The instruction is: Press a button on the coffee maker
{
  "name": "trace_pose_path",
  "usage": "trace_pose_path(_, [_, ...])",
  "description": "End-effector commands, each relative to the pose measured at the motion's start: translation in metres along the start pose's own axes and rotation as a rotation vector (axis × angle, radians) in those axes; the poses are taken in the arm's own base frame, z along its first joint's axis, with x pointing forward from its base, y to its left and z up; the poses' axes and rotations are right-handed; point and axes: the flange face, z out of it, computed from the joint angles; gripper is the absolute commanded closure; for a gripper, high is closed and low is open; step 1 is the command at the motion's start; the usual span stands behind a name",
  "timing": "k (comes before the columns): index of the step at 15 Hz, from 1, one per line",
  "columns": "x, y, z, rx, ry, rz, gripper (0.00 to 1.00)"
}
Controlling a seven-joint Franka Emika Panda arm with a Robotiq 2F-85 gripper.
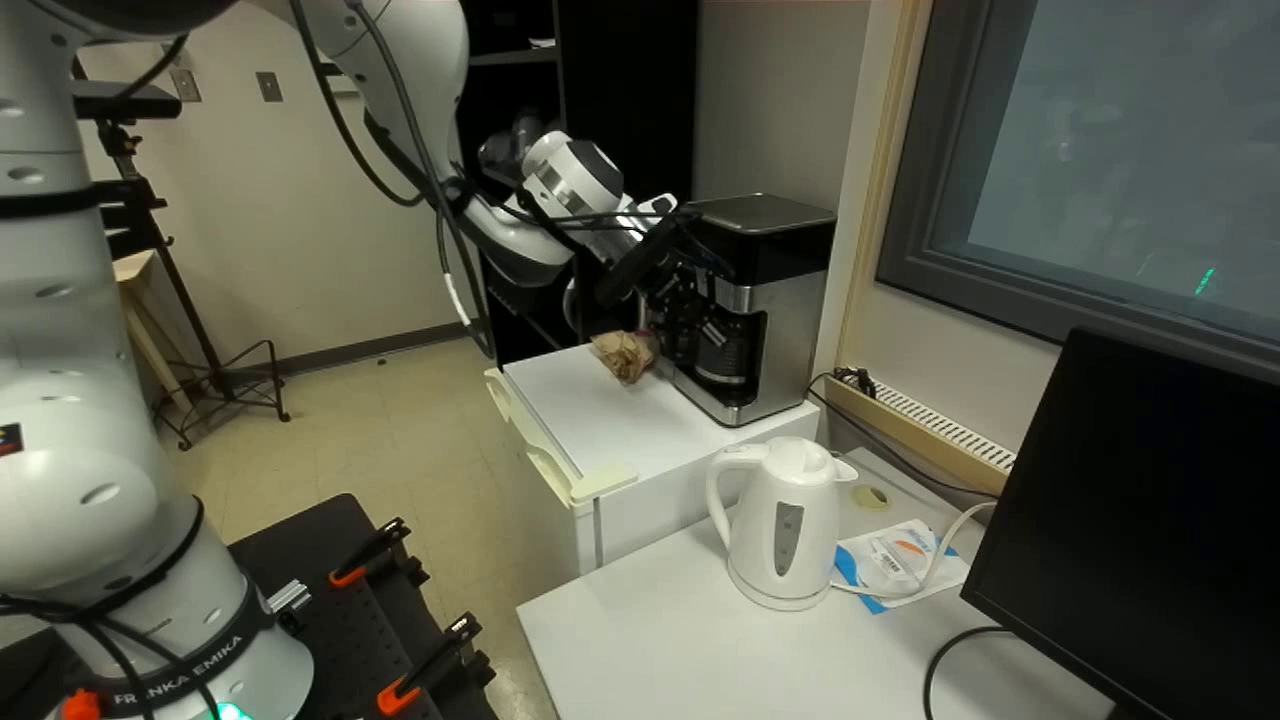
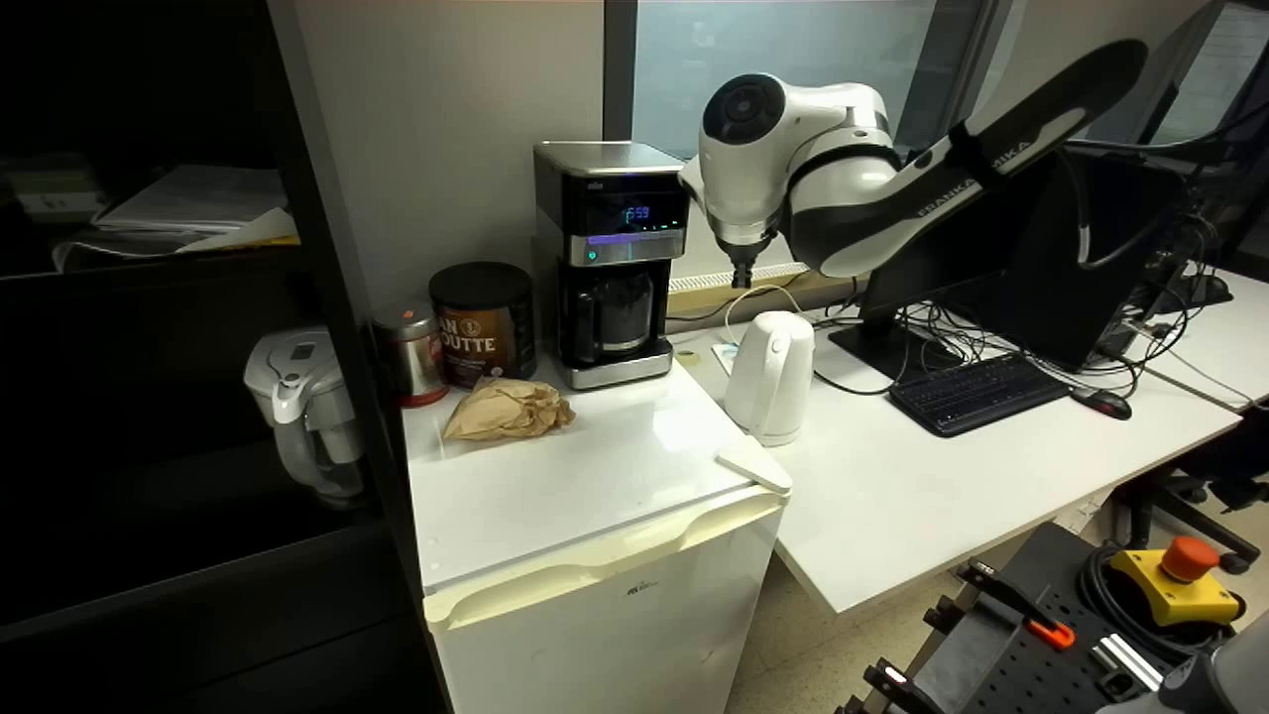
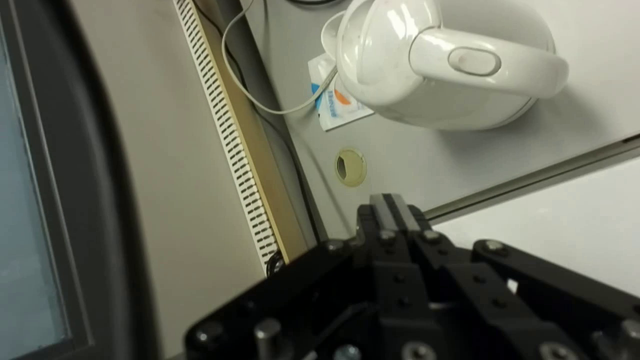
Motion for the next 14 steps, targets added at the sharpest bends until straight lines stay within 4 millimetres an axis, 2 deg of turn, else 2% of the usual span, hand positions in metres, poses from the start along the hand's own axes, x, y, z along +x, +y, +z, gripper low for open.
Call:
trace_pose_path(1, [0.012,-0.012,-0.01,-0.044,0.089,-0.025,1.0])
trace_pose_path(14, [0.025,-0.03,-0.025,-0.237,0.27,-0.142,1.0])
